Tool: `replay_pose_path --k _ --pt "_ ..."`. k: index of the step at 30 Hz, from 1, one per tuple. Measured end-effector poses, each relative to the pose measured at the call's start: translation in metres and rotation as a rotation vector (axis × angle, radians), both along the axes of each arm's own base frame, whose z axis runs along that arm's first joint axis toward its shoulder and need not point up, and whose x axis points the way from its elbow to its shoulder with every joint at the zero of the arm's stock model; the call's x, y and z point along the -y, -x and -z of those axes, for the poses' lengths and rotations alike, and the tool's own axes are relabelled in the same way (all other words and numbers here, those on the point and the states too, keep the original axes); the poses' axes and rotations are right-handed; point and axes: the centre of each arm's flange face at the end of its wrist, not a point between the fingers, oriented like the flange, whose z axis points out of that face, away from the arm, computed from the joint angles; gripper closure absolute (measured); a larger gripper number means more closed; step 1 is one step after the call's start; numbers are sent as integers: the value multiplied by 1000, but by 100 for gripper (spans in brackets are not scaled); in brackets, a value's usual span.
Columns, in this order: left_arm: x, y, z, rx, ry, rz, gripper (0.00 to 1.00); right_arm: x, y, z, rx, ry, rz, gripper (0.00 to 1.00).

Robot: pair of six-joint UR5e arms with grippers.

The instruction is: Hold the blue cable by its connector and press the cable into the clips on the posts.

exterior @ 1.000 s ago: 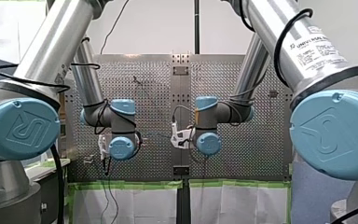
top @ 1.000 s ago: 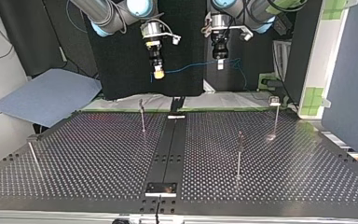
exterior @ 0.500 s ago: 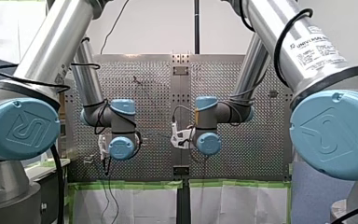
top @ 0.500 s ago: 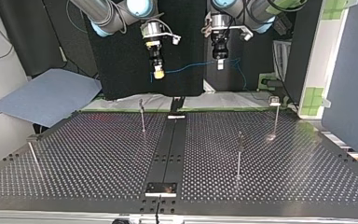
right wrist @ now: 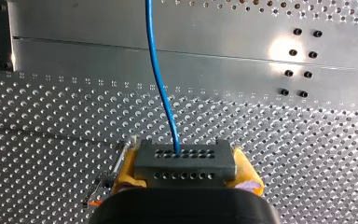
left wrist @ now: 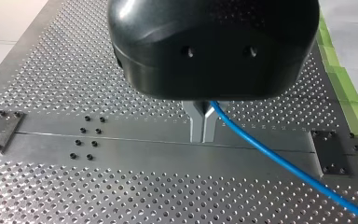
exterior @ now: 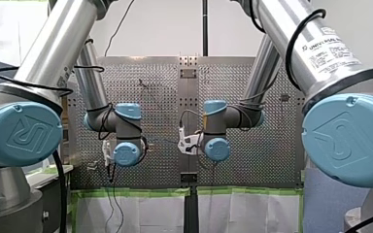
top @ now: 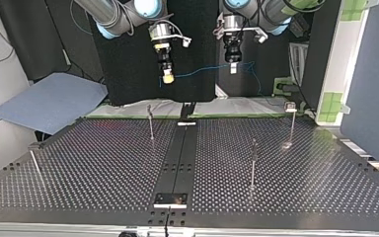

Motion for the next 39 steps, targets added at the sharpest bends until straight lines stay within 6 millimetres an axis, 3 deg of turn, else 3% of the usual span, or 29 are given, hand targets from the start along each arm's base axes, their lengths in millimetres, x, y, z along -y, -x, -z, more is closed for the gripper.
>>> replay_pose_path --k 39 --pt "0 0 0 0 0 0 100 0 0 0 0 0 0 100"
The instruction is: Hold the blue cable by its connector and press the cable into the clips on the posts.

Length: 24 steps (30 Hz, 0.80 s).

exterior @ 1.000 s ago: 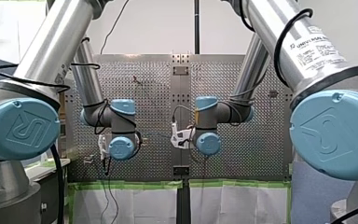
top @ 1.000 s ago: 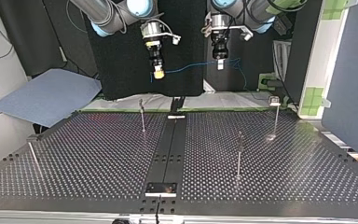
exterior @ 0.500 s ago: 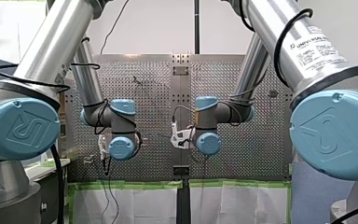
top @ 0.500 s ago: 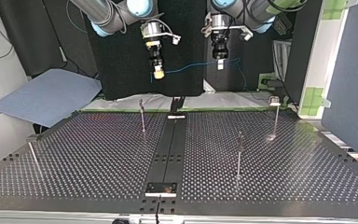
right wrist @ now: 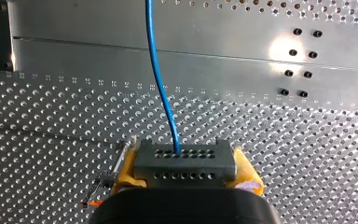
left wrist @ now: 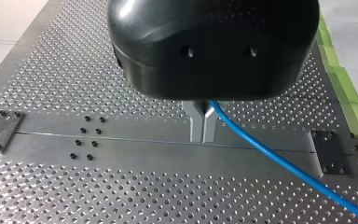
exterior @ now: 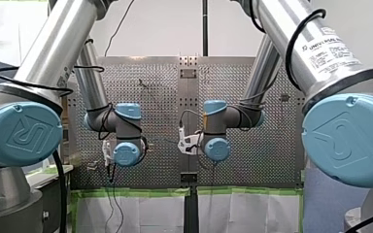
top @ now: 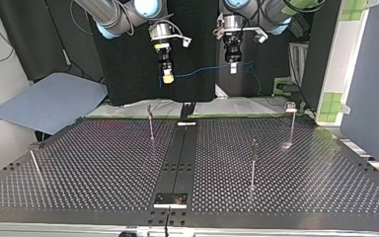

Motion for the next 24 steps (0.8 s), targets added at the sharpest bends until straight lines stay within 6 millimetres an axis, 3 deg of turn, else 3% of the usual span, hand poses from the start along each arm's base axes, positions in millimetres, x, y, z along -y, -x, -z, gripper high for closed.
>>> replay_pose_path --k 18,24 --pt "0 0 0 1 1 0 100 0 -1 1 -3 -1 0 100" --pt "0 -1 0 1 2 0 100 -3 2 23 -53 -46 0 100"
